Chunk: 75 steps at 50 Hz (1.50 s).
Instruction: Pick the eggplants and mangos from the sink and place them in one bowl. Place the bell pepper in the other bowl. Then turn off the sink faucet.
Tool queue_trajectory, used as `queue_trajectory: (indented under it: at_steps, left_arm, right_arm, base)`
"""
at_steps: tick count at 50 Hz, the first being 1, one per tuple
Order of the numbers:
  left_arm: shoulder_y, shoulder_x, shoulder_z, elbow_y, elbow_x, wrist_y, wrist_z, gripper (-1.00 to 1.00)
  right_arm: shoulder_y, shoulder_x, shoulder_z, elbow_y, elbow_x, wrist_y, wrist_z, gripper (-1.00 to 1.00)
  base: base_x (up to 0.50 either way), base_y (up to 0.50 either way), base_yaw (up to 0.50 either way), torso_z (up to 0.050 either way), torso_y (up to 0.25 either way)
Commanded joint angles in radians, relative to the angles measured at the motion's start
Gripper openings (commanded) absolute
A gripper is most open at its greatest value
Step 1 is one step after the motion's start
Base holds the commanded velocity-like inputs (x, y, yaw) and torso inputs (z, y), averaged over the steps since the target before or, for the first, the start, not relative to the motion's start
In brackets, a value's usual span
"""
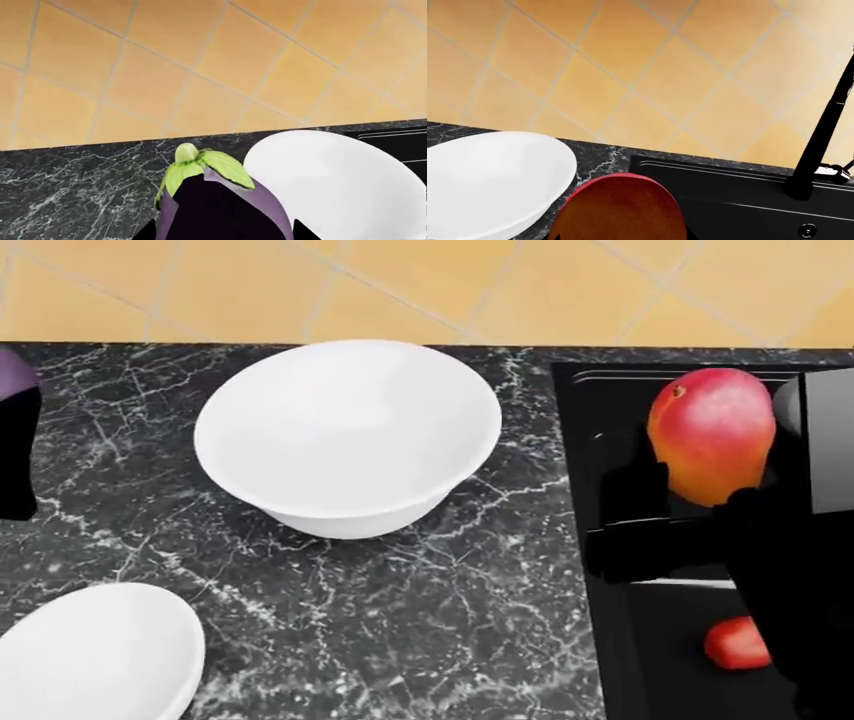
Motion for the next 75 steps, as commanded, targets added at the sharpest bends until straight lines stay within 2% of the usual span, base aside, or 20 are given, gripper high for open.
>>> queue_trajectory:
  at_steps: [1, 16, 34, 37, 44, 50, 57, 63, 75]
  left_arm:
    - [-0.024, 0.025, -0.004, -0.029, 0.015, -0.004, -0.001, -1.00]
    - [-0.039, 0.042, 0.003, -0.011, -0.004, -0.011, -0.025, -1.00]
    - [-0.038, 0.046, 0.007, -0.027, -0.010, -0.010, -0.019, -1.00]
    - [-0.083, 0.085, 0.049, -0.061, -0.020, -0.058, -0.021, -1.00]
    - [-0.289, 0.316, 0.153, -0.259, -0.010, -0.136, 0.035, -1.00]
    - [-0.363, 0.494, 0.249, -0.426, 0.049, -0.158, 0.131, -1.00]
    - [-0.424, 0.634, 0.347, -0.590, 0.154, -0.156, 0.255, -1.00]
    - [-0.435, 0.694, 0.401, -0.638, 0.195, -0.159, 0.311, -1.00]
    - [-0.431, 0.755, 0.497, -0.781, 0.300, -0.135, 0.380, -1.00]
  right_arm:
    - [-0.006, 0.017, -0.003, 0.003, -0.023, -0.009, 0.008, -1.00]
    - [-0.013, 0.027, 0.026, -0.015, 0.025, 0.024, 0.036, -1.00]
    - [0.020, 0.041, 0.023, -0.001, 0.079, 0.047, 0.075, -1.00]
    - [0.024, 0.042, 0.021, 0.005, 0.087, 0.047, 0.083, -1.00]
    - [0.029, 0.034, 0.035, 0.005, 0.127, 0.063, 0.112, -1.00]
    - [0.042, 0.036, 0.065, 0.022, 0.240, 0.082, 0.199, -1.00]
    - [0.046, 0.046, 0.002, 0.056, 0.238, 0.031, 0.189, -1.00]
    - [0.035, 0.046, -0.018, 0.067, 0.235, 0.010, 0.187, -1.00]
    - [0.019, 0.054, -0.024, 0.080, 0.253, -0.015, 0.200, -1.00]
  base:
    - [0.25, 0.18, 0.00, 0.000, 0.000]
    - [0.29, 0.01, 0.00, 0.000, 0.001]
    - [0.08, 0.00, 0.00, 0.001, 0.001]
    - [0.00, 0.00, 0.00, 0.000, 0.000]
    - [0.00, 0.00, 0.00, 0.000, 0.000]
    - [0.00, 0.00, 0.00, 0.000, 0.000]
    - [0.00, 0.00, 0.00, 0.000, 0.001]
    - [0.00, 0.00, 0.00, 0.000, 0.000]
    - [0.00, 0.00, 0.00, 0.001, 0.001]
